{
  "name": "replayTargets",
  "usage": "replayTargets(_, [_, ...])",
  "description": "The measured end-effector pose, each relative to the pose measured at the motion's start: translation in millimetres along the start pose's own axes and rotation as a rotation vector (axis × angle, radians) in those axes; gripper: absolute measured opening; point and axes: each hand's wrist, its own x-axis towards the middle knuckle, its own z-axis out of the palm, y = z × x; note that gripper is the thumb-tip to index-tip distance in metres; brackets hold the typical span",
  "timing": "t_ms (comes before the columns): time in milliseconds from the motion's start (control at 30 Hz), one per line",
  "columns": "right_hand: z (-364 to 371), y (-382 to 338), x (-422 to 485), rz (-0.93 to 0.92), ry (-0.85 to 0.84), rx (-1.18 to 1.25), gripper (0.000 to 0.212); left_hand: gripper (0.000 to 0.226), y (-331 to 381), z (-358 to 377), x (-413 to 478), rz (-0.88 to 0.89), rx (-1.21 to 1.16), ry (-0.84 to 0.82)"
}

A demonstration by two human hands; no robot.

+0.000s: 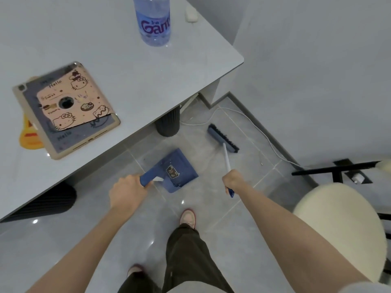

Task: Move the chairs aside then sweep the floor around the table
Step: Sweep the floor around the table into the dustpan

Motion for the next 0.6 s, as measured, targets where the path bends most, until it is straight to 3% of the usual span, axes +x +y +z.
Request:
replayTargets(200, [53.5,-5.5,-50.0,-0.017,-0.120,-0.210,0.063,0.037,-35.8,-4.8,-14.3,-0.038,-0.082,0.001])
replayTargets(333, [107.6,-6.6,-92.2,-0.120,-0.143,-0.194,0.035,0.036,-73.9,-9.1,-36.0,-0.076,-0.147,-0.014])
replayTargets(600, [182.5,-17.3,-136.7,-0.206,-0.188,-0.113,0.025,0.036,-181.5,-17.5,-89.7,-0.213,-0.297,0.001])
